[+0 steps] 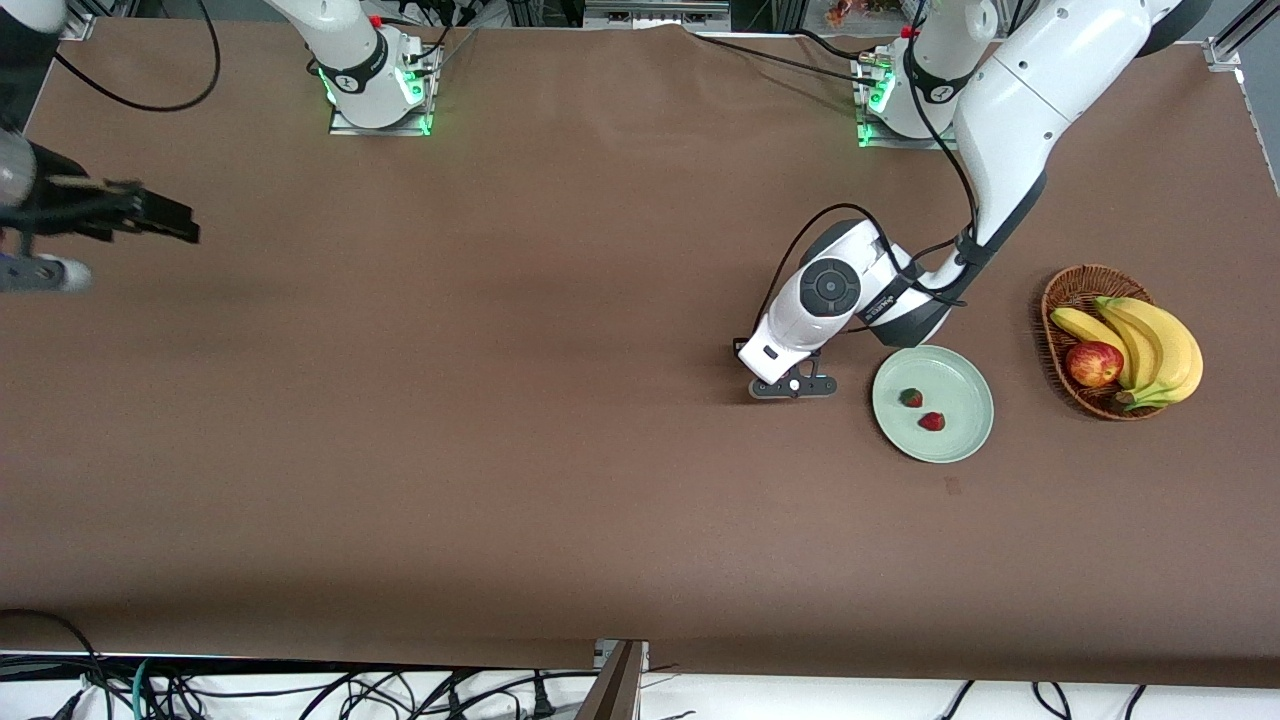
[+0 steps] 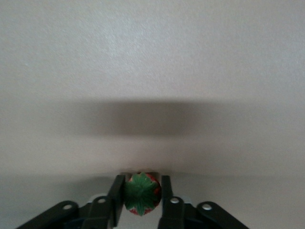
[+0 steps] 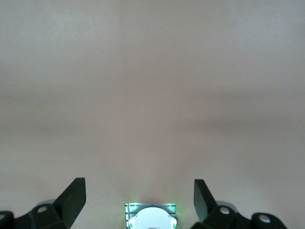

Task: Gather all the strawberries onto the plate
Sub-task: 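Carry the strawberry over the plate and open the left gripper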

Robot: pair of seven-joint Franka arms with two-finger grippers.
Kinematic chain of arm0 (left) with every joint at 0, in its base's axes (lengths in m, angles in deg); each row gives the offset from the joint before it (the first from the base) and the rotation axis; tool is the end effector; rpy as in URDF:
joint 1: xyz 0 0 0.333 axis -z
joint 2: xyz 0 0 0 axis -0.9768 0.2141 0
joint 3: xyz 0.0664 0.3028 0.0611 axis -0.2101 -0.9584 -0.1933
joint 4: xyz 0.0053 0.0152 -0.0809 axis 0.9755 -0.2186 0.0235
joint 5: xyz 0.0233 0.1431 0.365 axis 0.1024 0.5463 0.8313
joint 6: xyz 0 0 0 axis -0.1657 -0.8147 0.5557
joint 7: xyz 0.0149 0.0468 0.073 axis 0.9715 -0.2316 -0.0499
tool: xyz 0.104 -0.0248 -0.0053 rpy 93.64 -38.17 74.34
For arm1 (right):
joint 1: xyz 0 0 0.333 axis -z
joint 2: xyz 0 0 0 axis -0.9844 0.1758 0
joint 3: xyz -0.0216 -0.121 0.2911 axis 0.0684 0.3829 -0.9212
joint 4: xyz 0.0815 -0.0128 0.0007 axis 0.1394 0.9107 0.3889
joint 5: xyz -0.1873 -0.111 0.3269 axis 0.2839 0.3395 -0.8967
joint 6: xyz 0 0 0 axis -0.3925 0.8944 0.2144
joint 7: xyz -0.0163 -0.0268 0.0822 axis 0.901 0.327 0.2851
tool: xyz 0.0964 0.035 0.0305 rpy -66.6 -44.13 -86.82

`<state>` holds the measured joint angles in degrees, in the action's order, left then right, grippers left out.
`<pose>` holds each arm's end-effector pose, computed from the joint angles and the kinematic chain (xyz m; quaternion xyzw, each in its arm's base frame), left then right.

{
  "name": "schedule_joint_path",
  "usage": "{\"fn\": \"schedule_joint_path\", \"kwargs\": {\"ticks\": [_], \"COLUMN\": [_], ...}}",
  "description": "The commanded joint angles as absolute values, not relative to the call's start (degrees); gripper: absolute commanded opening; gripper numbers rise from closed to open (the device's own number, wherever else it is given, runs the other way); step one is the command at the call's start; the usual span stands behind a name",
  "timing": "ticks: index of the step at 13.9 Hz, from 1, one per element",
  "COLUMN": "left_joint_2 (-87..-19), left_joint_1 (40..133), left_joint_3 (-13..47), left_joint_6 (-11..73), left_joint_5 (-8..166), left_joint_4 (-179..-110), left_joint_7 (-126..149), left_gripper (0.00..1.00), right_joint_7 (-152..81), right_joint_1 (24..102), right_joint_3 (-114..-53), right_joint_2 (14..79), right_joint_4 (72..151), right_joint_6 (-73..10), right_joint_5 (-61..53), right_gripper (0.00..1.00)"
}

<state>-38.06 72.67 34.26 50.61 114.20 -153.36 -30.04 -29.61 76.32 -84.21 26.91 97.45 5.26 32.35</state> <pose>0.5456 -0.3011 0.1806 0.9981 0.0331 -0.0455 0.0257 0.5537 -0.0070 0.6121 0.9958 -0.0157 -0.0906 0.0012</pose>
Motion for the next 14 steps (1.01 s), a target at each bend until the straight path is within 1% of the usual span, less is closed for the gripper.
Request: {"fn": "schedule_joint_path", "kwargs": {"ticks": [1,4,6,8,10,12,14], "left_joint_2": [-40.7,-43.3,-43.6,-43.6,-43.4,-42.6,-41.9], "left_joint_1": [71.4,68.1,66.8,64.8,60.0,56.3,53.4], "left_joint_3": [34.0,34.9,35.0,35.0,35.0,34.6,34.5], "left_joint_6": [46.6,35.8,25.9,18.0,16.0,16.7,18.2], "left_joint_5": [115.8,114.9,114.7,113.5,113.3,113.2,113.7], "left_joint_4": [-152.7,-148.9,-143.2,-138.6,-137.6,-137.6,-138.4], "left_joint_7": [-27.9,-18.0,-10.7,-1.7,10.0,24.3,28.4], "left_gripper": [0.00,0.00,0.00,0.00,0.00,0.00,0.00], "right_joint_7": [-29.7,-29.8,-29.4,-28.2,-28.7,-28.7,-28.9], "right_joint_1": [79.1,80.0,80.8,81.2,81.3,81.3,81.2], "right_joint_3": [-86.0,-86.6,-87.3,-90.2,-90.3,-90.2,-90.2], "right_joint_2": [20.9,18.6,18.6,17.6,17.6,18.1,19.3], "right_joint_4": [101.4,103.7,104.0,105.0,105.2,104.7,103.8], "right_joint_6": [4.5,4.3,4.9,5.5,6.8,6.8,6.8], "right_joint_5": [33.1,33.2,32.8,32.7,32.7,32.8,33.0], "right_gripper": [1.00,1.00,1.00,1.00,1.00,1.00,1.00]}}
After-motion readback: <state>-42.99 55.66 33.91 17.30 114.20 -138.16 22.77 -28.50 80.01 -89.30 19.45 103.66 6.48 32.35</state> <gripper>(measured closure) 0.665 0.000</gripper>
